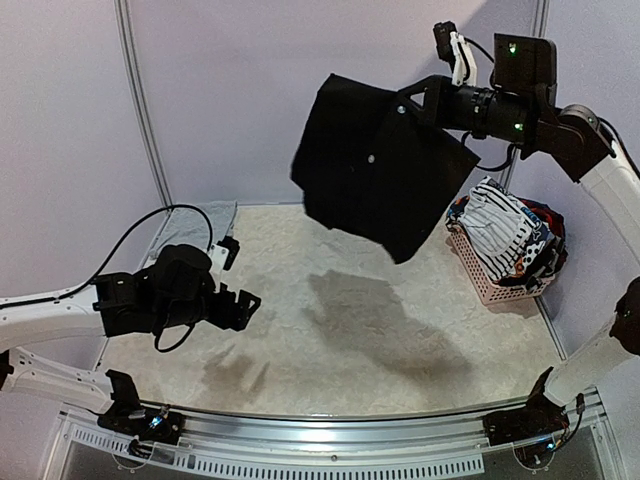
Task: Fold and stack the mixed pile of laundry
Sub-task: Place the crumpled shirt at the center of the board.
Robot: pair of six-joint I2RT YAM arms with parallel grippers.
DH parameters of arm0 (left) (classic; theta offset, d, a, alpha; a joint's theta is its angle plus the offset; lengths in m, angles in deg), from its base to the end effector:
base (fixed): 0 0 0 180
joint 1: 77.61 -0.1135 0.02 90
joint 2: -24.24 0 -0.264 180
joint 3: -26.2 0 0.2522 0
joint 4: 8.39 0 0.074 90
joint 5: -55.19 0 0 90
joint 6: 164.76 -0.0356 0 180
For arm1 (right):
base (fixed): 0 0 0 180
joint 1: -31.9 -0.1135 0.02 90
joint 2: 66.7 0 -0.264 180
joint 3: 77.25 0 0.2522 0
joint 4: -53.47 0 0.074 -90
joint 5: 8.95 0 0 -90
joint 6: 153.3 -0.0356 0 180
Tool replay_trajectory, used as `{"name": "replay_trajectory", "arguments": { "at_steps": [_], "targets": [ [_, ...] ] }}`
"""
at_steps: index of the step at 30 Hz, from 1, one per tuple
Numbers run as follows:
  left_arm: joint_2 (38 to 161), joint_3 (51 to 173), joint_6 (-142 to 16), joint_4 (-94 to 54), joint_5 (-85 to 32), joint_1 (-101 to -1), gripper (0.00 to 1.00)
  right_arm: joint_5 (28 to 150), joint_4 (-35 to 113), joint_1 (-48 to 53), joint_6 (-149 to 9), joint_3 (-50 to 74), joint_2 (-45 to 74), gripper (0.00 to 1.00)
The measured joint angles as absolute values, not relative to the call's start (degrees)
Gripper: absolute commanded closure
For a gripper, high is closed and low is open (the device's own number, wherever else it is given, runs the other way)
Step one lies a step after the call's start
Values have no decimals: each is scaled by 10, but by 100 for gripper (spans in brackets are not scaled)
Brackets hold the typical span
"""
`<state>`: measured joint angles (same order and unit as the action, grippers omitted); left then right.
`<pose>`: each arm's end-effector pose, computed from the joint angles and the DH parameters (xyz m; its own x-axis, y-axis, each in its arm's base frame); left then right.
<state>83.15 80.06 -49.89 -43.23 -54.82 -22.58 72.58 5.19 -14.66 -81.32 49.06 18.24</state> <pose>0.1346 -0.1711 0.2485 -0.5940 0.1598 -0.7884 0.4075 0.9048 -0.1236 0.2062 0.2102 0.5300 -0.2697 0.1602 -0.9495 -0.5617 0.7747 0.2903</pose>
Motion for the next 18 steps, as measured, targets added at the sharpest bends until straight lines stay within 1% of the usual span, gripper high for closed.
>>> {"name": "replay_trajectory", "arguments": {
  "at_steps": [3,5,6,10,14,18],
  "targets": [
    [832,802,-503,-425,-548,-226,12,583,28,-171,-807,545,216,100],
    [831,802,-505,-422,-548,-226,12,547,25,-172,-805,565,244,100],
    [831,802,-506,-420,-548,-225,12,533,32,-172,-806,553,253,100],
    [834,802,-511,-401,-540,-225,10,547,16,-178,-798,504,282,100],
    [851,802,-517,-370,-516,-225,10,579,7,-197,-791,501,299,100],
    [867,802,-526,-349,-503,-225,10,597,6,-224,-782,535,302,100]
  ]
}}
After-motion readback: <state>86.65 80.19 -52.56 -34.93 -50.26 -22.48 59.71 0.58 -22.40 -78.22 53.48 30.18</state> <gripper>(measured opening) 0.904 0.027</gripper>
